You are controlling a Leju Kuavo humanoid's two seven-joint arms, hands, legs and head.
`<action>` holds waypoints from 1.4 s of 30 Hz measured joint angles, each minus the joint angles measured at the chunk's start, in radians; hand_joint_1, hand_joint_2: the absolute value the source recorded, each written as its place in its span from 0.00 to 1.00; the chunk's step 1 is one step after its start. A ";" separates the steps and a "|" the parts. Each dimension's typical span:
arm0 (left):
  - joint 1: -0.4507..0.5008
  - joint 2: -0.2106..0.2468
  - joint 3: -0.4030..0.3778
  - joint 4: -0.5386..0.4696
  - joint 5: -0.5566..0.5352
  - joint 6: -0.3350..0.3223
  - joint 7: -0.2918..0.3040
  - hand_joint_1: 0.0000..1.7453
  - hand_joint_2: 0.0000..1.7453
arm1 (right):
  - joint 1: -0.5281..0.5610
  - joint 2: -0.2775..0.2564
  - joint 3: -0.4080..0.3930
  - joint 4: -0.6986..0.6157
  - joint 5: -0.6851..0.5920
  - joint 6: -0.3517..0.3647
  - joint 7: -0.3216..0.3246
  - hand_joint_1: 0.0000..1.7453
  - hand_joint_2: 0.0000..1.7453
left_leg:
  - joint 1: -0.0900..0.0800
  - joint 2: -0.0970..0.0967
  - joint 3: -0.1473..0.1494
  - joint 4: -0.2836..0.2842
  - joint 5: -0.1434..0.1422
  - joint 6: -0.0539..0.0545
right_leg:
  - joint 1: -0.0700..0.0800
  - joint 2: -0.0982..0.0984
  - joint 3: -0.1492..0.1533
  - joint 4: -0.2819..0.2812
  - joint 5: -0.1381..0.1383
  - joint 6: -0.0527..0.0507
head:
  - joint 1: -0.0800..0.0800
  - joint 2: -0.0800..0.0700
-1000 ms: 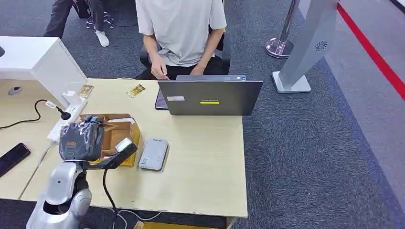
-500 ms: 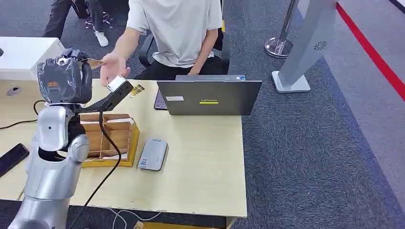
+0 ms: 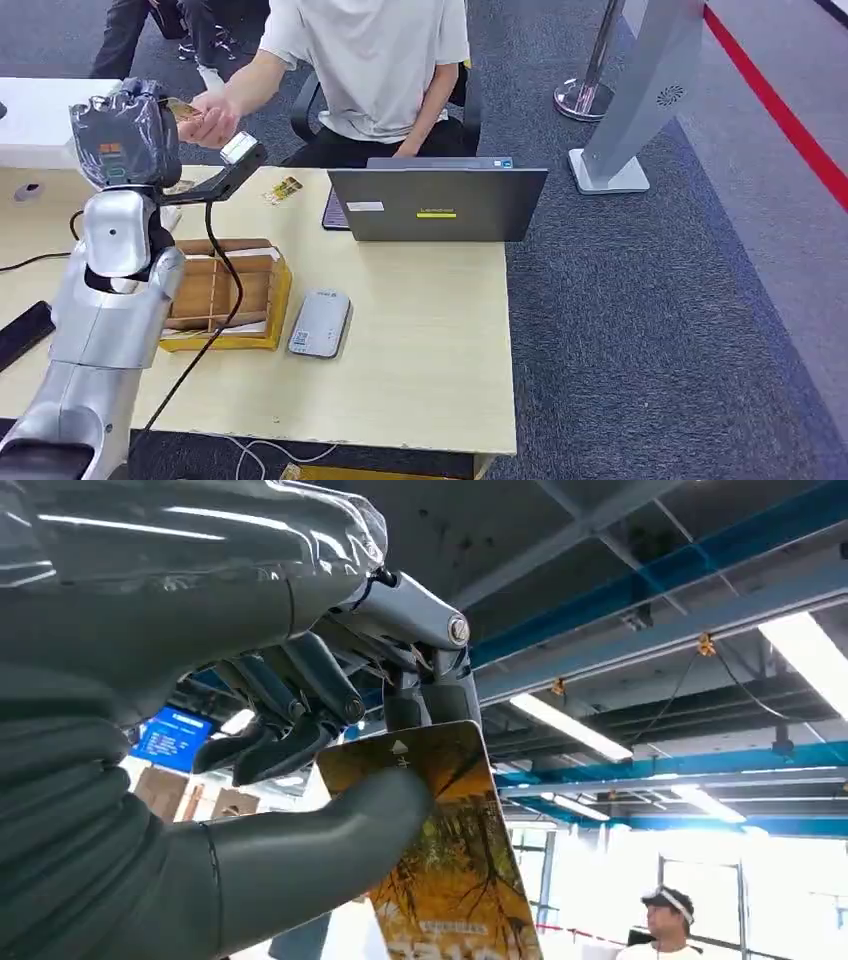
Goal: Pass the card to the sensor for recognition and then transmit it.
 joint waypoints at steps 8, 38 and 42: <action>0.001 0.001 0.000 0.025 0.008 -0.036 -0.001 0.00 1.00 | -0.002 0.000 0.002 0.001 0.000 0.001 0.008 0.00 1.00 | 0.000 0.000 -0.001 0.000 0.000 0.000 | 0.000 0.000 0.000 0.000 0.000 0.000 | 0.000 0.000; 0.177 0.111 0.093 -0.047 0.104 0.034 -0.085 0.00 1.00 | 0.000 -0.004 0.000 0.001 -0.010 -0.014 0.010 0.00 1.00 | 0.000 0.003 -0.001 -0.001 0.000 0.000 | 0.000 0.002 0.000 0.001 0.000 0.000 | 0.000 0.000; 0.341 0.179 0.210 -0.122 0.237 0.134 -0.182 0.00 1.00 | 0.005 -0.004 -0.015 0.001 -0.034 -0.023 0.008 0.00 1.00 | 0.000 0.007 0.000 -0.002 -0.003 -0.002 | 0.000 0.007 -0.001 0.001 -0.002 -0.001 | 0.000 0.000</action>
